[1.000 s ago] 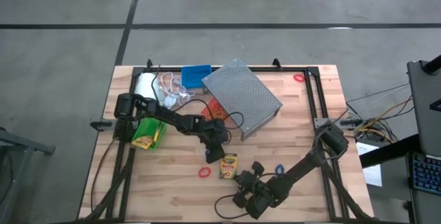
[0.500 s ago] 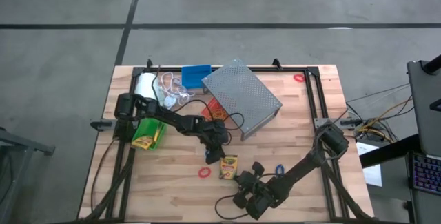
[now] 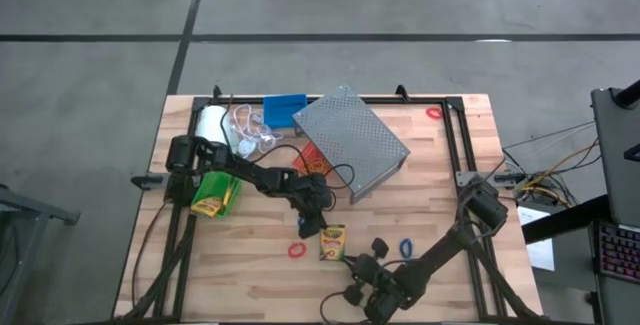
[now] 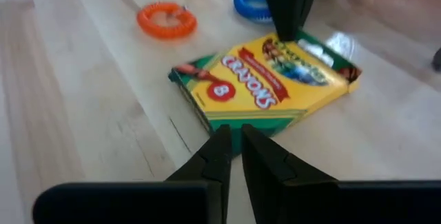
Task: Pick & Place Office Desk Supplies
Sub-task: Put the crayon box into the green bin
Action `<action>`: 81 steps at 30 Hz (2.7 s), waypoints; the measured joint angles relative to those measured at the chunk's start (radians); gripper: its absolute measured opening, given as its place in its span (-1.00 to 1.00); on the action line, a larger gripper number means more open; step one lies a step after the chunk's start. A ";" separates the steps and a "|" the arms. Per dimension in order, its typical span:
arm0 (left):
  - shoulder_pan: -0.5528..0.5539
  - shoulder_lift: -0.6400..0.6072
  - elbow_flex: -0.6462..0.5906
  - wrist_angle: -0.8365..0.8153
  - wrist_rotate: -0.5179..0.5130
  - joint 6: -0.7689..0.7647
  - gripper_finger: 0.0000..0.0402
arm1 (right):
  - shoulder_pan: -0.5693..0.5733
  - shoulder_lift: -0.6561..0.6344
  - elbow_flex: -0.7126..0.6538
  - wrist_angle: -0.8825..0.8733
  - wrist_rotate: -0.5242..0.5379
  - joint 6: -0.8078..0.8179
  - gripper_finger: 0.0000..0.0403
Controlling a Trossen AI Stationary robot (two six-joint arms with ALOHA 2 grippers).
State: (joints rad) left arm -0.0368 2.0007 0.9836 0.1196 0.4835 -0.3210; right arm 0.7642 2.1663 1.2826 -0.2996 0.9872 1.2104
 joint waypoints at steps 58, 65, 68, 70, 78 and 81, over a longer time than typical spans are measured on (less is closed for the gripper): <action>-0.155 -0.713 -0.009 -0.574 -0.820 -0.009 -1.00 | 0.017 -0.146 0.113 -0.122 0.377 -0.463 -0.84; -0.229 -0.793 -0.009 -0.774 -1.011 -0.215 -1.00 | 0.017 -0.149 0.113 -0.215 0.411 -0.463 -0.84; -0.274 -0.800 -0.009 -0.864 -1.095 -0.297 -1.00 | 0.017 -0.158 0.113 -0.264 0.428 -0.463 -0.84; -0.297 -0.802 -0.008 -0.914 -1.133 -0.366 -1.00 | 0.017 -0.166 0.113 -0.290 0.429 -0.461 -0.84; -0.333 -0.801 0.019 -1.083 -1.142 -0.582 -1.00 | 0.016 -0.205 0.107 -0.356 0.430 -0.461 -0.84; -0.335 -0.801 0.019 -1.136 -1.142 -0.638 -1.00 | 0.015 -0.212 0.104 -0.380 0.429 -0.460 -0.84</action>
State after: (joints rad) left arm -0.3717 1.1995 1.0031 -1.0160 -0.6586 -0.9589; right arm 0.7792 1.9546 1.3869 -0.6801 1.4166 0.7507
